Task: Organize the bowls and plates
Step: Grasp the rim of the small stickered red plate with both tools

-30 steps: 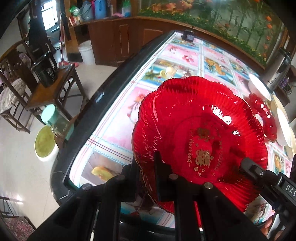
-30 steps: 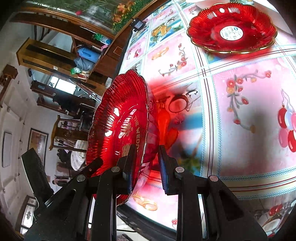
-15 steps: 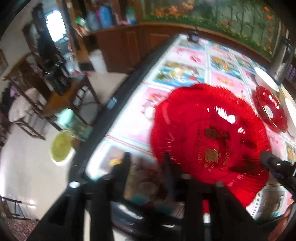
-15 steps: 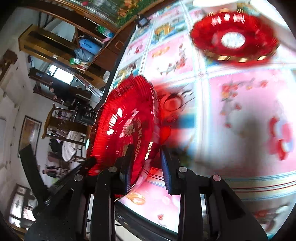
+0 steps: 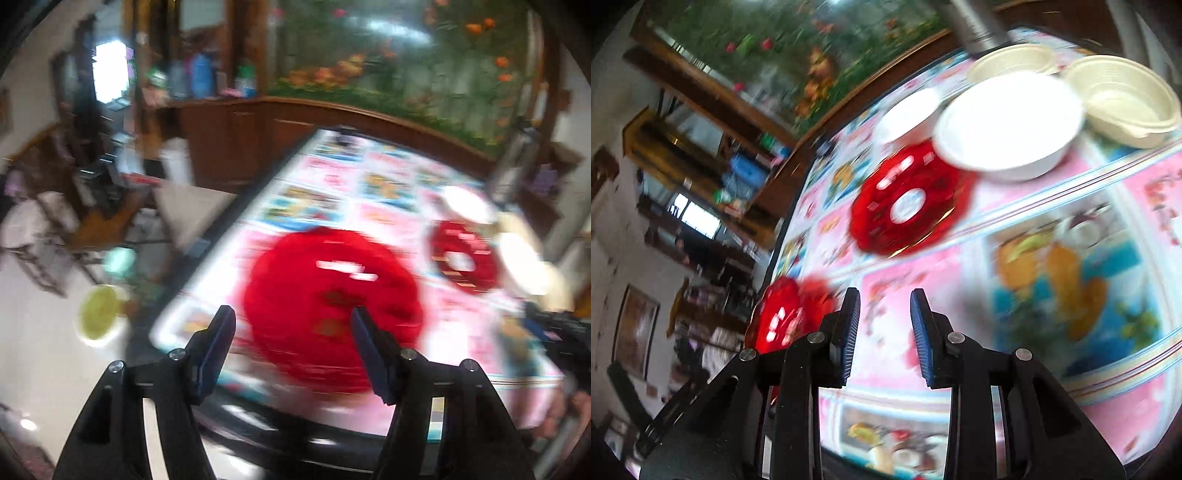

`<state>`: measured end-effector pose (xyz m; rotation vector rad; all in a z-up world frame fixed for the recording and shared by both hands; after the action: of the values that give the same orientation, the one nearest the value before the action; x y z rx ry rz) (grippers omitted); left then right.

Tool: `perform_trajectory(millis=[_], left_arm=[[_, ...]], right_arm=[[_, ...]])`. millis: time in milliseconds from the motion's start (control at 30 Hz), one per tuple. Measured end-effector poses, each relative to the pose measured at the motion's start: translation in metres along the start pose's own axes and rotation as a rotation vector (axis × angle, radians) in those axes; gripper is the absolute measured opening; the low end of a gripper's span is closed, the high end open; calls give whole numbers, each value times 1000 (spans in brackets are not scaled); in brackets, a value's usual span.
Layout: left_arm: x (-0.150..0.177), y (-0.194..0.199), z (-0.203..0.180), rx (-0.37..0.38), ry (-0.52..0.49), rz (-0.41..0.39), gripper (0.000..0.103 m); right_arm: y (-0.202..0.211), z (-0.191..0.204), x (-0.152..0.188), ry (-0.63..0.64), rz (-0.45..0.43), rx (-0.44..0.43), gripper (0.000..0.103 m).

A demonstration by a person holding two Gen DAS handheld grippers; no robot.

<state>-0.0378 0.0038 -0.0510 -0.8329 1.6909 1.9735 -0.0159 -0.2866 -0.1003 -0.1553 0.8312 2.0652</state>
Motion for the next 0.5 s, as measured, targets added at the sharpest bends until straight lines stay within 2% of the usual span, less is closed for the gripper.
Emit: perform_trajectory(millis=[100, 233, 367, 500], left_arm=[[-5, 9, -41, 101, -31, 11, 66], [-24, 7, -94, 165, -57, 34, 71], [-47, -13, -126, 182, -25, 80, 71], [-65, -44, -147, 167, 12, 150, 71]], right_arm=[[8, -10, -13, -42, -27, -15, 28], [7, -14, -24, -82, -34, -44, 32], [-2, -18, -37, -125, -40, -72, 32], [-15, -26, -48, -168, -26, -79, 33]])
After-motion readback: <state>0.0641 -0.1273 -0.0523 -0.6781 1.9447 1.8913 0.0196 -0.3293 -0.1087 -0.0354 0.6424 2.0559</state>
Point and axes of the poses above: each gripper's, at about its wrist camera, not at the fingertips, and y roughly against the way its jaws point, z to its left, x to its underside, the point moved 9 cm from there along -y, roughly the way its jaws point, and after that the axes turned 15 degrees about -x, right-handed, at the moved point
